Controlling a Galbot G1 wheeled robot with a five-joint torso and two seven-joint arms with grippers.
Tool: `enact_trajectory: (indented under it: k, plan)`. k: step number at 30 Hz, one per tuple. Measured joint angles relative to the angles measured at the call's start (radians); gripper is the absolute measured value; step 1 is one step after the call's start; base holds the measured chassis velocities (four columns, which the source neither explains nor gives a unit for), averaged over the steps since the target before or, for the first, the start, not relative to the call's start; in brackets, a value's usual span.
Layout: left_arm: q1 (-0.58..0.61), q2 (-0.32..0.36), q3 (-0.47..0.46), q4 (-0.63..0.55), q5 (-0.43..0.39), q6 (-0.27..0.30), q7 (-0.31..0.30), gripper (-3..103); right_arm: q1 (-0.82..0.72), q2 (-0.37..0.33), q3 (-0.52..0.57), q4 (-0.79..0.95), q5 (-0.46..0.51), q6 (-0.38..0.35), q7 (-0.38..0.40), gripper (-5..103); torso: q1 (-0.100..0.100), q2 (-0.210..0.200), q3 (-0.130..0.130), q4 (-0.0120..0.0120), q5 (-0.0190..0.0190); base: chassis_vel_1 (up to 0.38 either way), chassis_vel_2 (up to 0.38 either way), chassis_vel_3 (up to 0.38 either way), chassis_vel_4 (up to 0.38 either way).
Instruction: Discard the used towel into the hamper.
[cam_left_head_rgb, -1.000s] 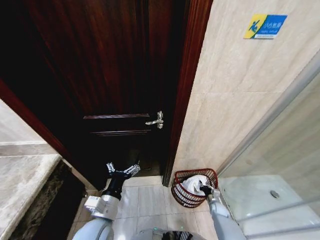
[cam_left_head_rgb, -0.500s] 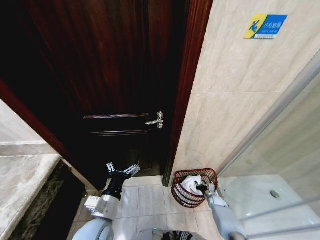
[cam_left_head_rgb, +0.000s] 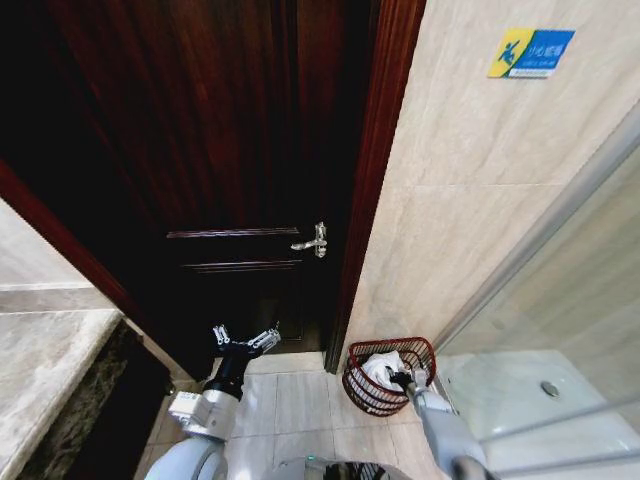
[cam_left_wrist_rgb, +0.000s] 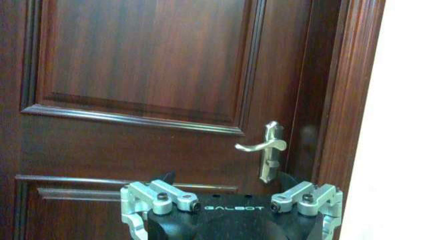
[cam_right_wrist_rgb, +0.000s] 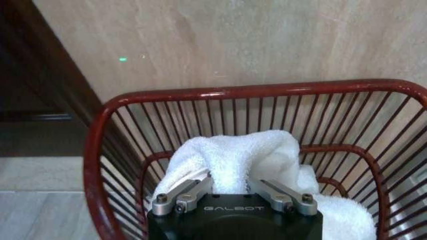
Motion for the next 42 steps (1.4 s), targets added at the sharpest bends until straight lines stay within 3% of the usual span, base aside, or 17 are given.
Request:
enact_trajectory:
  k: [14,16,19,30,35,38,41,42]
  plan:
    - [0.0,0.0,0.0,0.0,0.0,0.0,0.0,100,0.036,0.012,0.04,-0.092,-0.107,0.011,0.023,7,0.0,0.0,0.0,0.0,-0.0001,-0.044,0.047,0.04,-0.048]
    - [0.0,0.0,0.0,0.0,0.0,0.0,0.0,100,0.049,0.019,0.058,-0.109,-0.127,0.018,0.026,11,0.0,0.0,0.0,0.0,-0.0001,0.0,0.0,0.0,0.0]
    - [0.0,0.0,0.0,0.0,0.0,0.0,0.0,100,0.068,0.038,0.088,-0.132,-0.186,0.031,0.032,7,0.0,0.0,0.0,0.0,-0.0002,0.0,0.0,0.0,0.0]
    - [0.0,0.0,0.0,0.0,0.0,0.0,0.0,100,0.071,0.056,0.096,-0.151,-0.195,0.057,0.015,7,0.0,0.0,0.0,0.0001,0.0001,0.0,0.0,0.0,0.0]
    - [0.0,0.0,0.0,0.0,0.0,0.0,0.0,100,0.099,0.032,0.151,-0.199,-0.281,0.037,0.088,7,0.0,0.0,0.0,0.0001,-0.0002,0.0,0.0,0.0,0.0]
    - [0.0,0.0,0.0,0.0,0.0,0.0,0.0,100,0.121,0.021,0.199,-0.233,-0.345,0.047,0.176,7,0.001,0.0,0.0,-0.0001,-0.0002,0.0,0.0,0.0,0.0]
    - [0.0,0.0,0.0,0.0,0.0,0.0,0.0,100,0.119,0.025,0.2,-0.221,-0.34,0.048,0.166,7,0.001,0.0,0.0,0.0,-0.0002,0.0,0.0,0.0,0.0]
    - [0.0,0.0,0.0,0.0,0.0,0.0,0.0,100,0.113,0.03,0.198,-0.212,-0.325,0.061,0.115,7,0.001,0.0,0.0,0.0,-0.0004,0.0,0.0,0.0,0.0]
